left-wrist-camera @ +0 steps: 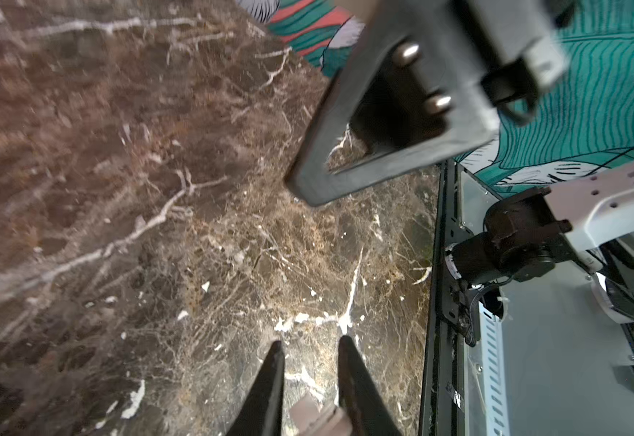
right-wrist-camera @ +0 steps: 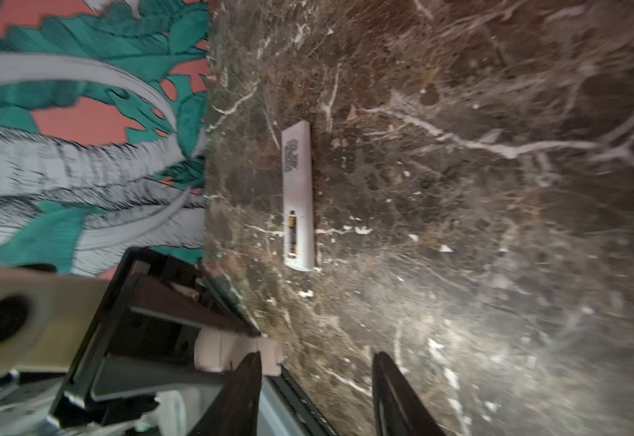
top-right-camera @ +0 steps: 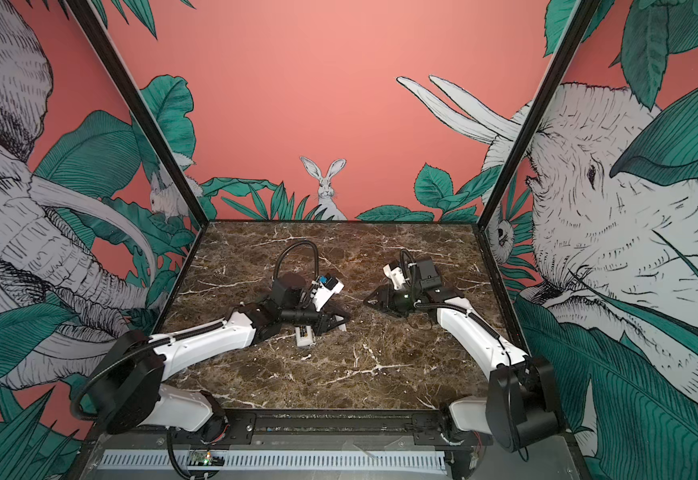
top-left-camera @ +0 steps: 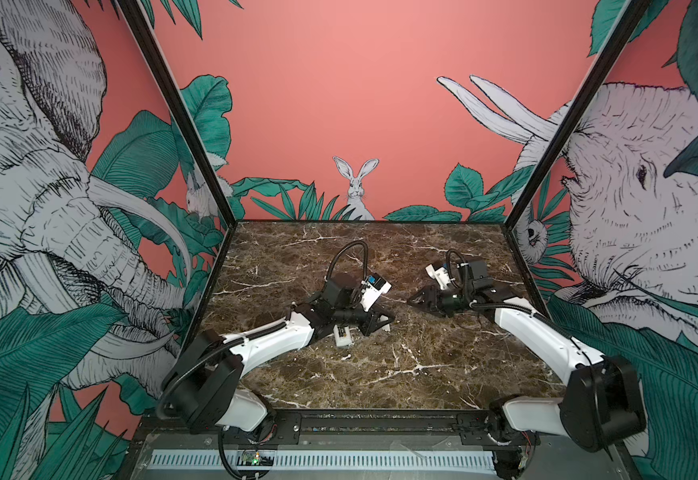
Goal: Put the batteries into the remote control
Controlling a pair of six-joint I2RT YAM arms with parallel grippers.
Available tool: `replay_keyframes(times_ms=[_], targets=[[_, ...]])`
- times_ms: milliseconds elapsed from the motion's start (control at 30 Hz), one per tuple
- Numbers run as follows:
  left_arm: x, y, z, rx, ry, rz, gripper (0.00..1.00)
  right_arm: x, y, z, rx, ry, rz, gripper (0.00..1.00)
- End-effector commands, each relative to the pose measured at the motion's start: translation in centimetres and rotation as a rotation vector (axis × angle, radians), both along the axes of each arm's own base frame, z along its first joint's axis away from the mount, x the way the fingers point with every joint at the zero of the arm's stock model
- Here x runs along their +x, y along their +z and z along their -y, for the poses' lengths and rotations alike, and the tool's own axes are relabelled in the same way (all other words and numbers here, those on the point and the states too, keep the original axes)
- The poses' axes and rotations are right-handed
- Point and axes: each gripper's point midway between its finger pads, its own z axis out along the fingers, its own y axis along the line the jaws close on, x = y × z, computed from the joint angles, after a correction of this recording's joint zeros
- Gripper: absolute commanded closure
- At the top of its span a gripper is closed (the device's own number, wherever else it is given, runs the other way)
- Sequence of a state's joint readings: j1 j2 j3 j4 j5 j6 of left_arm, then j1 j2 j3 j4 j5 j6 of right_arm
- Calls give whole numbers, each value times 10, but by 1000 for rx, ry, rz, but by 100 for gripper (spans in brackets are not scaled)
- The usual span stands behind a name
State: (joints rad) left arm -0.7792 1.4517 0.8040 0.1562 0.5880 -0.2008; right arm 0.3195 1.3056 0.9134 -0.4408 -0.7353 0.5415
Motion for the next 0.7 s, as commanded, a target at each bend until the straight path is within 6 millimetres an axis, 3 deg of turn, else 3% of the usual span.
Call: replay_keyframes(times_ms=[0,167,400,667], targets=[[1,-5,12,18,1,-104,92,-29,-33,39,-268,57,-3,51],[15,-52,11,255,61,-262,90,-32,-27,60,-387,44,65,50],[39,-91,11,523,139,-408,89,-43,-19,70,-407,28,118,49],[66,-105,21,615,221,-447,87,-53,-10,73,-399,15,150,48]])
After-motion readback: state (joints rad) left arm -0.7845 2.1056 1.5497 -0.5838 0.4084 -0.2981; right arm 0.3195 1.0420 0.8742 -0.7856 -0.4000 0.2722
